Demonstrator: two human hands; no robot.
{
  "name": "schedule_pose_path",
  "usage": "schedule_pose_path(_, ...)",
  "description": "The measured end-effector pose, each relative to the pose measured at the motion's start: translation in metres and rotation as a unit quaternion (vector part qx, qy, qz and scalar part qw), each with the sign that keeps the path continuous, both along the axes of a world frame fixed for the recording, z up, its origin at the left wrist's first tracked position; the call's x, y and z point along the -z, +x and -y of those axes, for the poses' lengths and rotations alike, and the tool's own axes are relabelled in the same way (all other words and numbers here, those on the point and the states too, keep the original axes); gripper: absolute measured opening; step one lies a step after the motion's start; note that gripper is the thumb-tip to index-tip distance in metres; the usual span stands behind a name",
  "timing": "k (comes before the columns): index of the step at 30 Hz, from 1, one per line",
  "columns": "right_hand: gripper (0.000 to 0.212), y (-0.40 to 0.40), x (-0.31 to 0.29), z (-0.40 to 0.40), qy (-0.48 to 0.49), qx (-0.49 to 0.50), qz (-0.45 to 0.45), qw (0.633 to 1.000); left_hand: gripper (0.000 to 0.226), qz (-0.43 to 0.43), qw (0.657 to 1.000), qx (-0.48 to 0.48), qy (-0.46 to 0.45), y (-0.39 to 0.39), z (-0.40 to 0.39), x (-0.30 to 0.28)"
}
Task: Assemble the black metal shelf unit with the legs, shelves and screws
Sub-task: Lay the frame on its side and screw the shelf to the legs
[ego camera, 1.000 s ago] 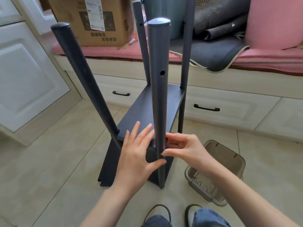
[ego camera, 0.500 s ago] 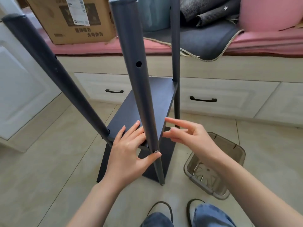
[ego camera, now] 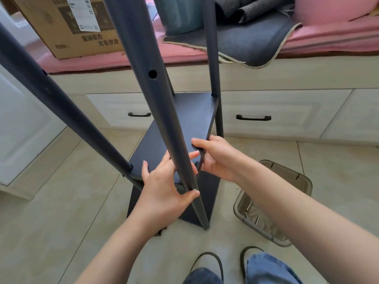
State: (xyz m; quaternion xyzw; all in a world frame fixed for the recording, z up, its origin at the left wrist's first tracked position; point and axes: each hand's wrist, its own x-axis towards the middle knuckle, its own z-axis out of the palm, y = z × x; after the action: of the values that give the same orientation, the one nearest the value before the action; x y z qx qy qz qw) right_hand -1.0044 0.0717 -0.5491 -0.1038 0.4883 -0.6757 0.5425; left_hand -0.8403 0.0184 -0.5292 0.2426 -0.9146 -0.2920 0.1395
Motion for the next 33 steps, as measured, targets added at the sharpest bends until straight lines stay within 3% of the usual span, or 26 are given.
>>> schedule_pose_path(5,0.029,0.002,-0.008,-0.001,-0.001,-0.013,-0.024,1.0,0.065,-0.014,0.999,-0.006,0.036,0.004,-0.003,-0.011)
schedule_pose_path(10,0.032,0.008,-0.022,0.001,-0.006,-0.036,-0.043,0.998,0.042,-0.037,0.995,-0.01,0.095,0.018,-0.002,-0.02)
schedule_pose_path(18,0.031,0.035,-0.037,0.001,0.043,-0.074,-0.064,0.994,0.057,-0.054,0.99,-0.076,0.103,0.052,-0.015,-0.023)
schedule_pose_path(21,0.027,0.042,-0.04,0.001,0.082,-0.071,-0.067,0.992,0.043,-0.053,0.99,-0.056,0.12,0.061,-0.022,-0.027)
schedule_pose_path(25,0.028,0.046,-0.043,0.0,0.122,-0.07,-0.075,0.987,0.048,-0.059,0.983,-0.067,0.16,0.065,-0.023,-0.028)
schedule_pose_path(33,0.026,0.036,-0.057,-0.004,0.14,-0.102,-0.092,0.981,0.035,-0.076,0.979,-0.05,0.185,0.059,-0.02,-0.027)
